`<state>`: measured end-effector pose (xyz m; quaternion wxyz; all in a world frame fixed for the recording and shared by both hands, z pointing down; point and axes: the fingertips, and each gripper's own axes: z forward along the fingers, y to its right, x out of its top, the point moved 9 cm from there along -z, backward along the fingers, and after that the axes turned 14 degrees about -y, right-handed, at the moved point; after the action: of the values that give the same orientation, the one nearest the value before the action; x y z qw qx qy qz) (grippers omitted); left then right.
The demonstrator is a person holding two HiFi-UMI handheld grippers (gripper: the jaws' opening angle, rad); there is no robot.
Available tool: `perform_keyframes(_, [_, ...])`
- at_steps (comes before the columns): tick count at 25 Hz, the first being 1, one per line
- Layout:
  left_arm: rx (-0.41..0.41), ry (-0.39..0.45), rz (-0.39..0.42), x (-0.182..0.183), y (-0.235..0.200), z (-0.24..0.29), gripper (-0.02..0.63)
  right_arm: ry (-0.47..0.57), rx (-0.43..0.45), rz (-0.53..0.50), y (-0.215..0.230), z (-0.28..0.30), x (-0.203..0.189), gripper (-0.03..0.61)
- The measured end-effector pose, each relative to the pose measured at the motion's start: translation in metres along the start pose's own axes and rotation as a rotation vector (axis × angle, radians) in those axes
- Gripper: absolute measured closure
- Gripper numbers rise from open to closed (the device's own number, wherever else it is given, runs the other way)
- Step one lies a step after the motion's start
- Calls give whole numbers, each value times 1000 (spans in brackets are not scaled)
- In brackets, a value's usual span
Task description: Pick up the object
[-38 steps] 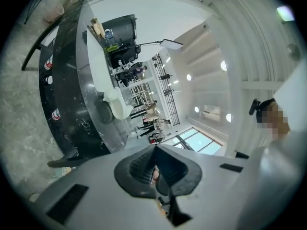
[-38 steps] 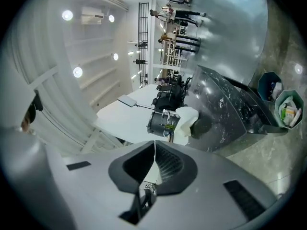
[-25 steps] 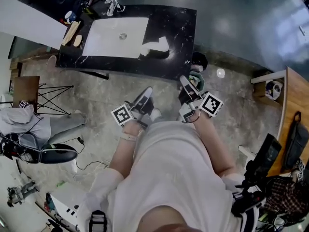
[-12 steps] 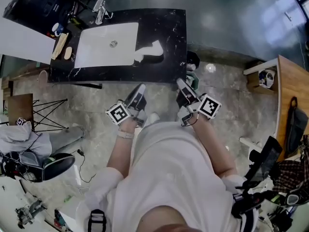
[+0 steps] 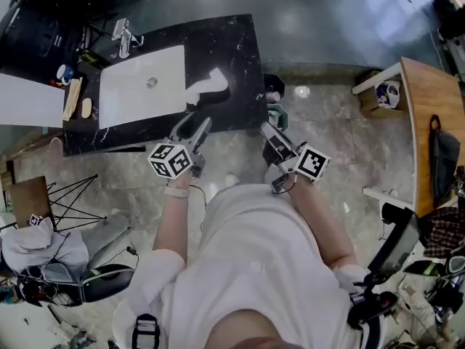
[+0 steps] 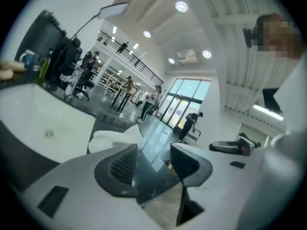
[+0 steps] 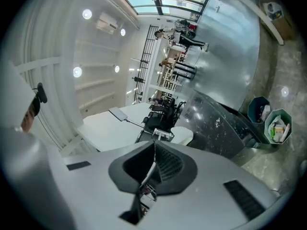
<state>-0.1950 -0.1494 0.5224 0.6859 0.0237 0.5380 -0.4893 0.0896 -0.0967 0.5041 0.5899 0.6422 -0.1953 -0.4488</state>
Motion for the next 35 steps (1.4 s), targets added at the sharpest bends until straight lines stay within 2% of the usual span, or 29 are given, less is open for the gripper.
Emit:
perform_keyframes(3, [62, -78, 144, 20, -12, 12, 392, 43, -20, 4, 1, -10, 1, 557])
perform_keyframes(10, [166, -263, 422, 50, -41, 49, 344, 122, -63, 8, 4, -32, 2, 557])
perform_keyframes(15, [155, -396, 589, 59, -47, 81, 314, 167, -94, 17, 5, -47, 3, 557])
perform_keyframes(19, [186, -505, 726, 65, -53, 103, 298, 198, -110, 27, 6, -54, 3, 557])
perform_keyframes(24, [189, -638, 887, 73, -57, 126, 282, 199, -107, 36, 11, -51, 4, 557])
perform_keyframes(30, [239, -830, 1148, 75, -61, 145, 281, 205, -100, 38, 11, -47, 8, 557])
perform_keyframes(35, [272, -932, 1282, 76, -67, 160, 279, 220, -103, 39, 11, -48, 11, 557])
